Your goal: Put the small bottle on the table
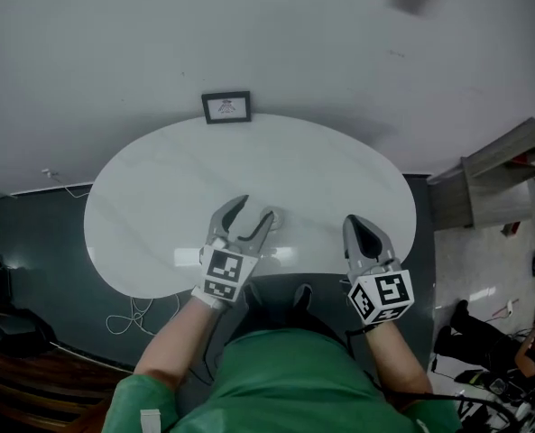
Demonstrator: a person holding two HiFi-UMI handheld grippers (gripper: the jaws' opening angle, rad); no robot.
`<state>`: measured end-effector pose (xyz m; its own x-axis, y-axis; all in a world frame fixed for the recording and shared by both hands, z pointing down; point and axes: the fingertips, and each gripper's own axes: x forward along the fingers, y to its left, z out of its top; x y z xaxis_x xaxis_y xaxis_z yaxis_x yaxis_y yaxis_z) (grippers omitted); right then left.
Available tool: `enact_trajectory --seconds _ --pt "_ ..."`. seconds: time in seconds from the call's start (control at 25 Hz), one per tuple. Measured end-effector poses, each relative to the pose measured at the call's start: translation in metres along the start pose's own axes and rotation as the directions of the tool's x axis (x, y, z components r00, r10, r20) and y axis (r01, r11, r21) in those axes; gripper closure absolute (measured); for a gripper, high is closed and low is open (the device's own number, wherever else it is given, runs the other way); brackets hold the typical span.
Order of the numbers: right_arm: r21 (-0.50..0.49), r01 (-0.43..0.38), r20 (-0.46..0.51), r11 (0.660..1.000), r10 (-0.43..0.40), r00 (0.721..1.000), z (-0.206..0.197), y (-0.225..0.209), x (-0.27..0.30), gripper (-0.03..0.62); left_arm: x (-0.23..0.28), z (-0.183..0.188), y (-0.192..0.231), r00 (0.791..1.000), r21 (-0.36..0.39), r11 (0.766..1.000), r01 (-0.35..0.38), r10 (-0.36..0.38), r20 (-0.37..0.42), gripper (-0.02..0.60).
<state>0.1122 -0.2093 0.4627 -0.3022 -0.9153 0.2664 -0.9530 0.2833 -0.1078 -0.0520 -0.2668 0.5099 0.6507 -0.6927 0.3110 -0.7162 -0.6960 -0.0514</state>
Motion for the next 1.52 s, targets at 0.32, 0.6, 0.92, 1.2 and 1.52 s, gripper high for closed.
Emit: enact_trajectory --seconds 0.32,0.6,0.92,1.2,1.52 --pt "-0.029 -0.011 0.092 1.0 0.014 0.996 0.038 -0.005 -0.002 0.591 -0.048 0.058 0.027 0.984 -0.11 0.984 -0.14 0.151 0.097 0.558" --pt "-0.052 -0.031 0.169 0.998 0.04 0.985 0.074 -0.001 0.007 0.591 -0.083 0.077 0.055 0.96 -0.214 0.949 -0.23 0.257 0.108 0.571" --pt "-0.084 -0.091 0.256 0.992 0.11 0.96 0.122 0.019 0.013 0.591 -0.102 0.119 0.063 0.936 -0.226 0.939 -0.26 0.303 0.18 0.569" --pt "-0.11 -0.094 0.298 0.99 0.123 0.947 0.148 0.021 0.011 0.591 -0.106 0.137 0.068 0.928 -0.198 0.945 -0.261 0.302 0.219 0.569" --pt "-0.127 -0.074 0.292 0.989 0.109 0.95 0.148 0.012 0.015 0.591 -0.09 0.137 0.069 0.931 -0.198 0.947 -0.253 0.294 0.215 0.569"
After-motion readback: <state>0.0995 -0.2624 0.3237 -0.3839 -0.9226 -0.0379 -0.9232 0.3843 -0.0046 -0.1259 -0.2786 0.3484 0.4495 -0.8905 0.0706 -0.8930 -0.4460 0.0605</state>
